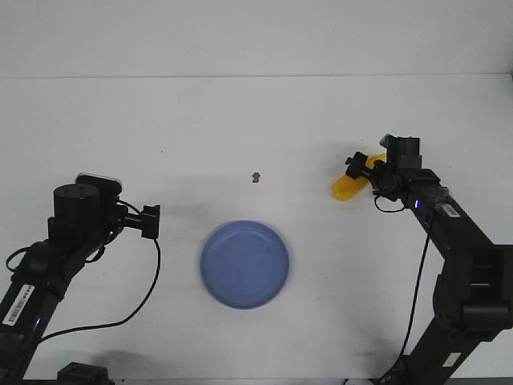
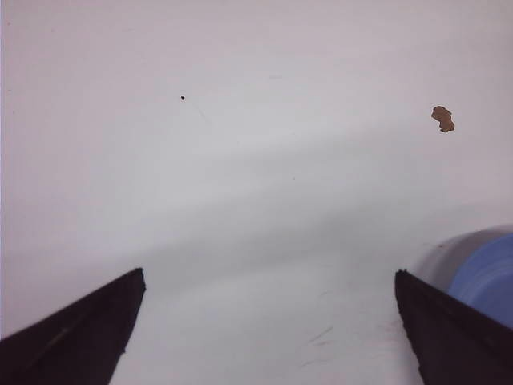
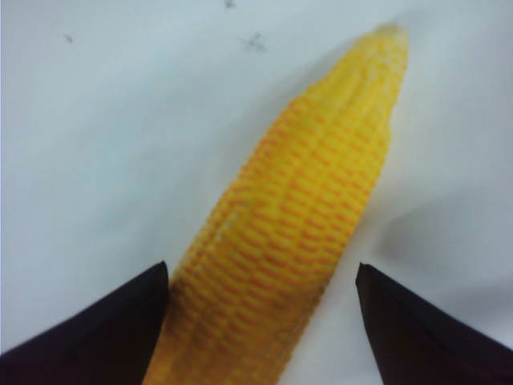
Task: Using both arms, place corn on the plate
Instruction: 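Lower the open right gripper over the yellow corn and close on it, then carry the corn with the right gripper over the blue plate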
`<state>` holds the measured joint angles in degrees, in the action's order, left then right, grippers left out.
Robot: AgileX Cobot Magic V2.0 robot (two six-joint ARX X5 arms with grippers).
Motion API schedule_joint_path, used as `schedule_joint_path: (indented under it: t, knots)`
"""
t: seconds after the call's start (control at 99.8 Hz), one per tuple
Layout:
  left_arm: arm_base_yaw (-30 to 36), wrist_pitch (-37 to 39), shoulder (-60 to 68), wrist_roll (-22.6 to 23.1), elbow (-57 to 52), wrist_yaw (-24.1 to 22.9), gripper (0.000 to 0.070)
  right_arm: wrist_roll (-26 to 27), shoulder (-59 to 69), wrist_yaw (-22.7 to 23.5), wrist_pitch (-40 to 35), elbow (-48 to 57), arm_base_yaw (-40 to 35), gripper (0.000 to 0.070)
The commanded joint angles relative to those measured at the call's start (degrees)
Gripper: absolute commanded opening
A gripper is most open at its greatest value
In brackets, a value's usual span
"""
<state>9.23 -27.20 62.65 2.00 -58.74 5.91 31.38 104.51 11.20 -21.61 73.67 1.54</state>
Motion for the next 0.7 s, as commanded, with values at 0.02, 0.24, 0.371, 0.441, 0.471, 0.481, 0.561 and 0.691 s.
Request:
schedule_joint_path:
  t: [0.02,0.24,0.371,0.441,0.471,0.481,0.561,0.691]
  knots:
    - [0.2,0.3,0.6,-0.1,-1.0,0.1,0.0638,0.3,2.2,0.7,-0.2,1.1,-0.2,0.0495]
    - [0.2,0.3,0.6,-0.1,-1.0,0.1,0.0638,0.1,2.5,0.9,-0.2,1.1,-1.1,0.0347]
    - [0.2,0.3,0.6,-0.1,-1.0,0.1,0.0638,-1.3,2.5,1.3,-0.1,1.1,-1.3,0.0101]
    - [0.2,0.3,0.6,-0.1,-1.0,0.1,0.0638,-1.7,2.5,1.5,0.1,1.1,-1.6,0.0085]
    - [0.2,0.3,0.6,-0.1,-1.0,0.1,0.0638,-1.8,2.5,1.8,0.2,1.1,-1.7,0.0085]
    - [0.2,0.3,0.6,-0.1,-1.0,0.1,0.0638,-1.8,2.5,2.1,0.2,1.1,-1.7,0.0084]
    - [0.2,0.3,0.6,-0.1,-1.0,0.1,0.0638,-2.7,2.4,5.7,0.7,1.1,-1.6,0.0084]
    - [0.2,0.3,0.6,-0.1,-1.0,0.1,0.0638,-5.6,1.0,11.9,0.1,1.1,-1.5,0.0084]
